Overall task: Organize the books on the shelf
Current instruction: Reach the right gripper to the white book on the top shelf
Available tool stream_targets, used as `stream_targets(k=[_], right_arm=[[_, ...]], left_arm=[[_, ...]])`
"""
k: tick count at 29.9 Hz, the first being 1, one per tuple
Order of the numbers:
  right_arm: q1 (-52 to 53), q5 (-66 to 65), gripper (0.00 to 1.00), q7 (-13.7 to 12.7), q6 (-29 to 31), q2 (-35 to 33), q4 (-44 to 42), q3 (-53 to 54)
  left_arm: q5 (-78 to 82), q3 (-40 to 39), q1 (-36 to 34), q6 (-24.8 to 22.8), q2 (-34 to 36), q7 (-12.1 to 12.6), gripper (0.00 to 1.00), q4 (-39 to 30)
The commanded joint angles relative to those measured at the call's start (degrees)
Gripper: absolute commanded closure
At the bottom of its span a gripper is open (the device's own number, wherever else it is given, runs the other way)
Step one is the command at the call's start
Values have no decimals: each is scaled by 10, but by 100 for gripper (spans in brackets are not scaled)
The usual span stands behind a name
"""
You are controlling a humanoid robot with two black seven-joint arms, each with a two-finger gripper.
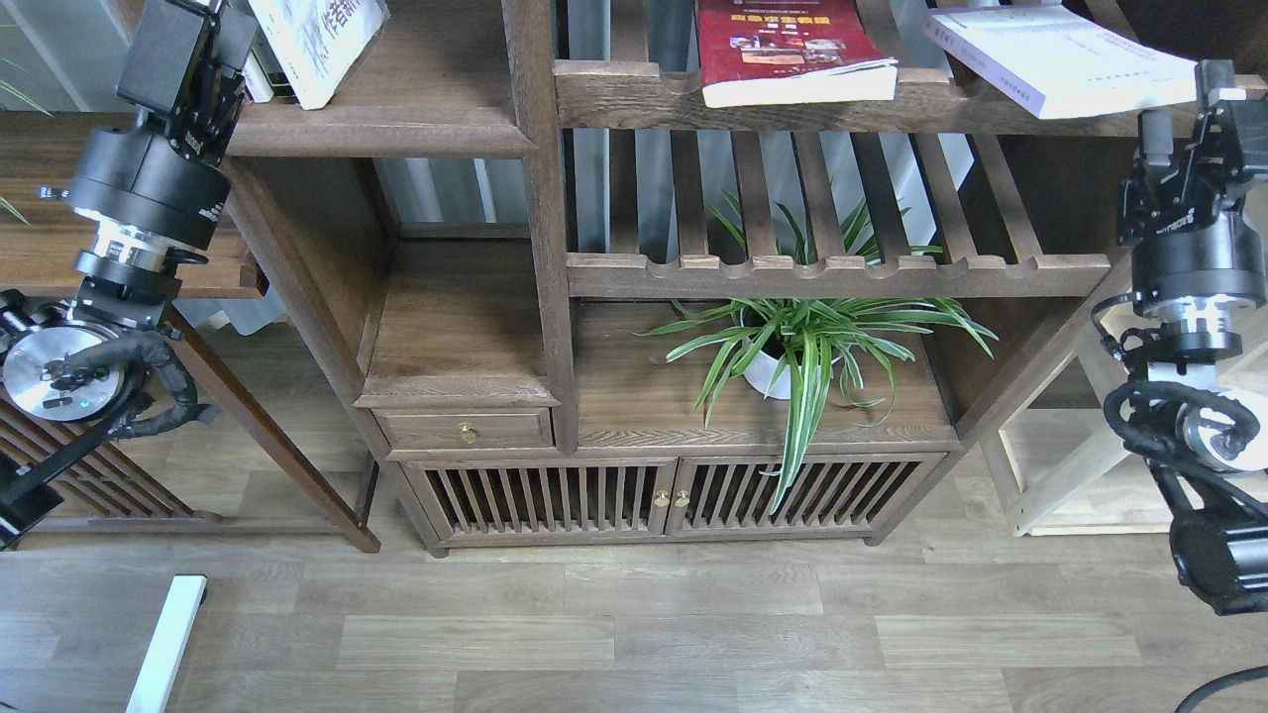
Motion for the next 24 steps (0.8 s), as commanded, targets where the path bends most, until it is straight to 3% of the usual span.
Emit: stream_targets(k=[1,17,24], right_arm=[[2,0,31,-1,-24,0,0,-1],[20,1,31,-2,-39,-6,0,-2],[33,1,31,-3,-104,-6,-1,-4]], left_arm=[[0,-3,0,0,4,0,3,0],[7,-3,19,0,-1,0,2,0],[8,-9,18,0,-1,0,2,3]])
